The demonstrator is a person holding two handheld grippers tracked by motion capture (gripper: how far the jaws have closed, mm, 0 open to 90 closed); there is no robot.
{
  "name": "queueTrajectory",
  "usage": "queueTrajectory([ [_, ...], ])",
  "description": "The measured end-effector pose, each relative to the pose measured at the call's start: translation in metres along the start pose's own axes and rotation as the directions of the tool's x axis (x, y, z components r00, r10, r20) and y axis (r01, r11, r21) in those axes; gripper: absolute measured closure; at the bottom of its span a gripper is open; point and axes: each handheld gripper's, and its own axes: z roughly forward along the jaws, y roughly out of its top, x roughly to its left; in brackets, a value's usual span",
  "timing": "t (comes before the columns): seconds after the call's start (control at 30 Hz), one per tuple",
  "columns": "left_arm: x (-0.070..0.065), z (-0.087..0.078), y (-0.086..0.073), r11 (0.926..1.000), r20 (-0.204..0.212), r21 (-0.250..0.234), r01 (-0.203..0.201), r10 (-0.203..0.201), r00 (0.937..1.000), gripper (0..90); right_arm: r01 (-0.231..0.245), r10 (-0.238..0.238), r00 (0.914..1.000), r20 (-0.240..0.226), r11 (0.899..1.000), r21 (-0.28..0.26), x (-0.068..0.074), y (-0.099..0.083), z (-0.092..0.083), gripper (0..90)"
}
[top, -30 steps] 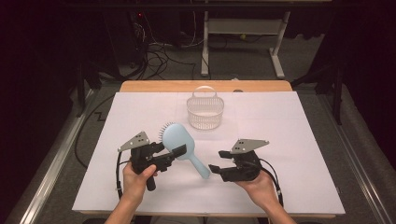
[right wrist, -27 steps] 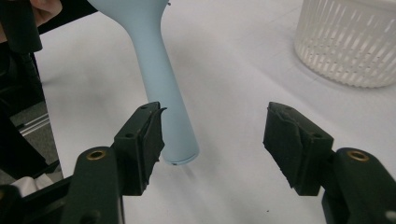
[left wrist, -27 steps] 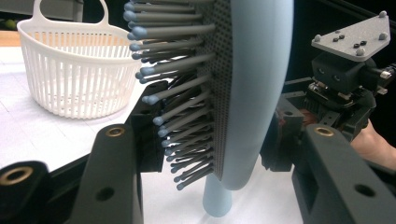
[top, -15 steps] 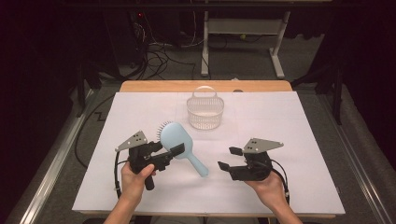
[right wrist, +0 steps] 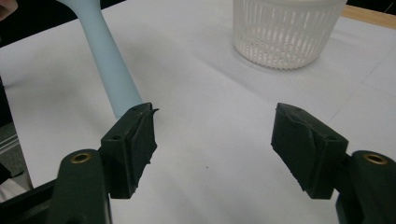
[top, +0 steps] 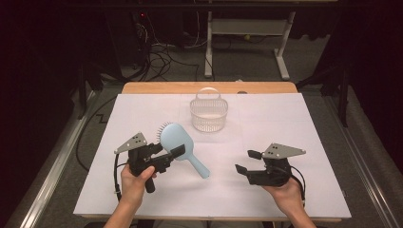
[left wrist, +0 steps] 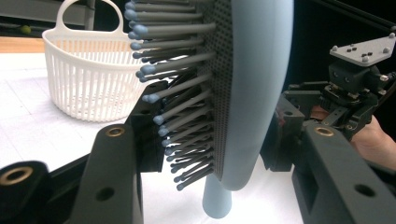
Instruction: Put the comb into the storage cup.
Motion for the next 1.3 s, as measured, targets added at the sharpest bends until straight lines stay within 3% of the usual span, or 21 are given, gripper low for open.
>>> queueTrajectory([
  [0.6,0.003,-0.007,0.002,1.0000,-0.018,-0.007,0.000,-0.001,0.9998,51.2,-0.055,0.061,0.9965,0.057,0.994,-0.091,-0.020,-0.031,-0.024,28.8],
  [1.3,0.005,-0.012,0.002,1.0000,-0.025,-0.006,0.005,-0.005,0.9997,51.1,-0.114,0.126,0.9863,0.106,0.987,-0.113,-0.032,-0.057,-0.036,27.9],
])
